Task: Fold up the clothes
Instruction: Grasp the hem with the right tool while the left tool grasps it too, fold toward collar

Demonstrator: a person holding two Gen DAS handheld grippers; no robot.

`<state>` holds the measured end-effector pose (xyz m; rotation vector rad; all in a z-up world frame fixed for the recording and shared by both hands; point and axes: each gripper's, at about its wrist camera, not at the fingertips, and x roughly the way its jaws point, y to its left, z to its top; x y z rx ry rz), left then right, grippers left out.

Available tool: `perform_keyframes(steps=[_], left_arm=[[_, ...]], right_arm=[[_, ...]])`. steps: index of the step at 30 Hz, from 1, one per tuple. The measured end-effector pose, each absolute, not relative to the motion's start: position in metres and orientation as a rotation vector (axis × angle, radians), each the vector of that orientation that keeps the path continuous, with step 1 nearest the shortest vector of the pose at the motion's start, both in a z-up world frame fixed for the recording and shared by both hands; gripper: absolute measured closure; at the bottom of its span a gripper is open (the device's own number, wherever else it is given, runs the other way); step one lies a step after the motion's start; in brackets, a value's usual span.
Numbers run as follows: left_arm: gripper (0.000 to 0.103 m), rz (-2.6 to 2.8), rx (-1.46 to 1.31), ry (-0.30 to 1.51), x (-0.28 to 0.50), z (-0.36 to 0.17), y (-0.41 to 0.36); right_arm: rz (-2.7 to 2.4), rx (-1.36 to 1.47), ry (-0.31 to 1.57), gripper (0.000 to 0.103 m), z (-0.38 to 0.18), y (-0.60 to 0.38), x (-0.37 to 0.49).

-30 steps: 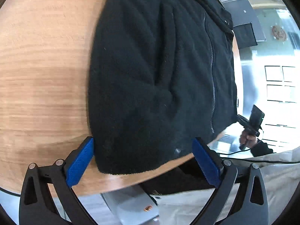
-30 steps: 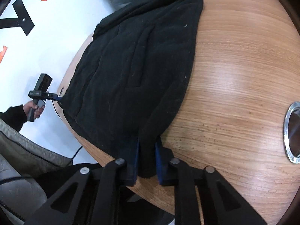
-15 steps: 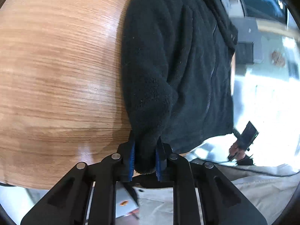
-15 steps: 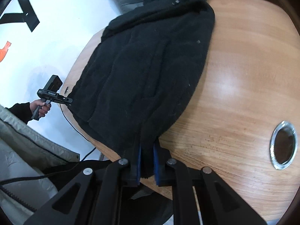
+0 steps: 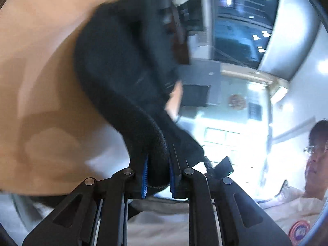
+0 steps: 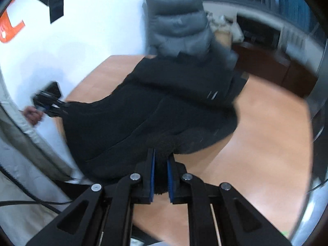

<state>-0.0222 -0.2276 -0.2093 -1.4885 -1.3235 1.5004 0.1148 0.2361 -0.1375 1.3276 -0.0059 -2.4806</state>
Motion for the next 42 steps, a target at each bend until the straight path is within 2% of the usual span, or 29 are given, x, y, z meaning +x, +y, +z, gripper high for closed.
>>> perform_keyframes(steps=[6, 12, 17, 24, 33, 39, 42], left_arm=[[0.089, 1.617, -1.343, -1.283, -0.096, -0.150, -0.237], [0.089, 1.738, -1.271, -1.292, -0.181, -0.135, -0.242], [0.088, 1.815, -1.174, -1.251, -0.262, -0.134, -0.211], [0.088, 1.908, -1.177, -1.251, -0.340, -0.185, -0.198], [0.088, 1.962, -1.385, -1.268, -0.423, -0.288, -0.182], [0.087, 1.973, -1.481, -1.225, -0.456, -0.336, -0.173], [0.086, 1.979, -1.521, -1.181, -0.460, -0.349, -0.173]], right_arm=[[-2.631, 1.201, 0.061, 0.093, -0.105, 0.224, 0.052], [-2.681, 1.084, 0.076, 0.094, -0.098, 0.237, -0.028], [-2.706, 0.982, 0.091, 0.094, -0.093, 0.261, -0.093], [-2.783, 1.001, -0.039, 0.093, -0.139, 0.319, -0.181], [-2.825, 1.230, -0.320, 0.093, -0.258, 0.389, -0.254], [-2.804, 1.355, -0.301, 0.093, -0.302, 0.401, -0.278], [-2.774, 1.406, -0.390, 0.091, -0.321, 0.411, -0.287]])
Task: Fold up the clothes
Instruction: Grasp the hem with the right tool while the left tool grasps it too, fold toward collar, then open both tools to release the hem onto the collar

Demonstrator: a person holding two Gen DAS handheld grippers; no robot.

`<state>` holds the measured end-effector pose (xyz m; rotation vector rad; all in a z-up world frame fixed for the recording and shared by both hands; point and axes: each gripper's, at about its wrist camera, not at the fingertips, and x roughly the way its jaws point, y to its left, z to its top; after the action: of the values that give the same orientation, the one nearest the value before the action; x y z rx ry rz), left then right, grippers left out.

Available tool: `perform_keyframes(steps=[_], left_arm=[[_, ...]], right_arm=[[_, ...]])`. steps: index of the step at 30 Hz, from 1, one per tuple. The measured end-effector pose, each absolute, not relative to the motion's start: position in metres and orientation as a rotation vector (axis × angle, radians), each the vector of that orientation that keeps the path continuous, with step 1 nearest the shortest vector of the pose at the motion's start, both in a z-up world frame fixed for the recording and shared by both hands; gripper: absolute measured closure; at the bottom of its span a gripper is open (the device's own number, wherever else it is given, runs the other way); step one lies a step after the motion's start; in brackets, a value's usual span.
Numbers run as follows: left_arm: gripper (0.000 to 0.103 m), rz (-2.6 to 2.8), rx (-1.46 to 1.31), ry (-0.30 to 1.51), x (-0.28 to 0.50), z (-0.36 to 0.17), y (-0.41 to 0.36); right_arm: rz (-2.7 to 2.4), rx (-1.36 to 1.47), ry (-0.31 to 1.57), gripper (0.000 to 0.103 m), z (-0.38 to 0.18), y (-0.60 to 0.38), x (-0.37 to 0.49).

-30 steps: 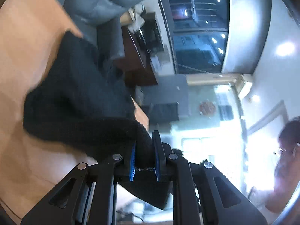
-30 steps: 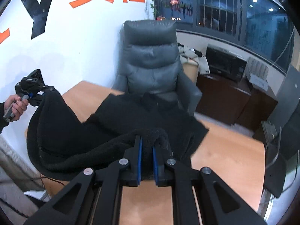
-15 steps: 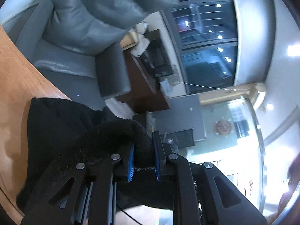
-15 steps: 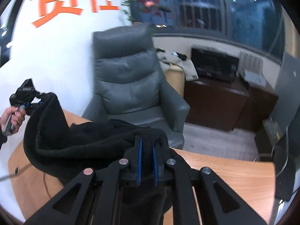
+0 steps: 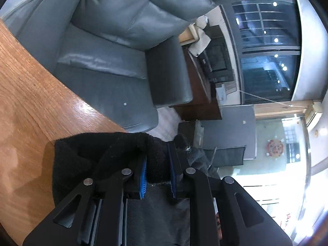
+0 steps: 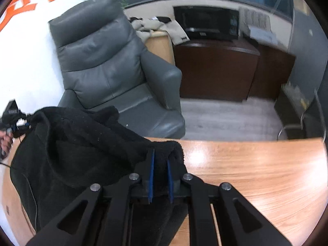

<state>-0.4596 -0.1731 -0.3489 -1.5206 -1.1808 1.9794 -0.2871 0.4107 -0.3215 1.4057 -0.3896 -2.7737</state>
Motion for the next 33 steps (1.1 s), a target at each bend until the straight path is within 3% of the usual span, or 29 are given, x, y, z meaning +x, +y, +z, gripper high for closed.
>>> perform_keyframes(steps=[4, 5, 7, 8, 9, 10, 11, 15, 18, 21, 23, 25, 33], left_arm=[[0.082, 2.052, -1.555, -1.061, -0.459, -0.337, -0.162], [0.076, 2.084, -1.562, -0.999, -0.456, -0.327, -0.157], [0.053, 2.176, -1.550, -0.847, -0.449, -0.302, -0.146], [0.017, 2.267, -1.500, -0.741, -0.443, -0.283, -0.140], [0.001, 2.362, -1.433, -0.643, -0.435, -0.266, -0.136], [0.000, 2.428, -1.364, -0.562, -0.429, -0.252, -0.132], [0.000, 2.461, -1.295, -0.504, -0.423, -0.241, -0.130], [0.000, 2.480, -1.218, -0.338, -0.419, -0.232, -0.115], [0.000, 2.363, -1.333, -0.234, -0.419, -0.271, -0.095], [0.001, 2.307, -1.462, -0.074, -0.406, -0.319, -0.078], [0.002, 2.331, -1.461, 0.020, -0.388, -0.334, -0.075], [0.002, 2.361, -1.424, 0.025, -0.370, -0.333, -0.080], [0.000, 2.292, -1.515, 0.062, -0.255, -0.329, -0.099]], right_arm=[[-2.753, 1.410, -0.366, 0.082, -0.323, 0.409, -0.289], [-2.754, 1.392, -0.347, 0.079, -0.318, 0.408, -0.287], [-2.764, 1.332, -0.309, 0.075, -0.303, 0.406, -0.280], [-2.768, 1.302, -0.291, 0.061, -0.295, 0.405, -0.276], [-2.790, 1.270, -0.267, 0.044, -0.287, 0.405, -0.272], [-2.833, 1.230, -0.257, 0.007, -0.281, 0.407, -0.267], [-2.861, 1.186, -0.284, 0.000, -0.274, 0.412, -0.262], [-2.926, 1.064, -0.325, 0.000, -0.256, 0.418, -0.248], [-2.859, 1.052, -0.142, 0.000, -0.259, 0.379, -0.243], [-2.742, 1.221, 0.076, 0.003, -0.295, 0.330, -0.240], [-2.666, 1.392, 0.027, 0.010, -0.333, 0.322, -0.233], [-2.663, 1.439, 0.013, 0.010, -0.349, 0.318, -0.218], [-2.546, 1.553, -0.070, 0.009, -0.346, 0.303, -0.128]])
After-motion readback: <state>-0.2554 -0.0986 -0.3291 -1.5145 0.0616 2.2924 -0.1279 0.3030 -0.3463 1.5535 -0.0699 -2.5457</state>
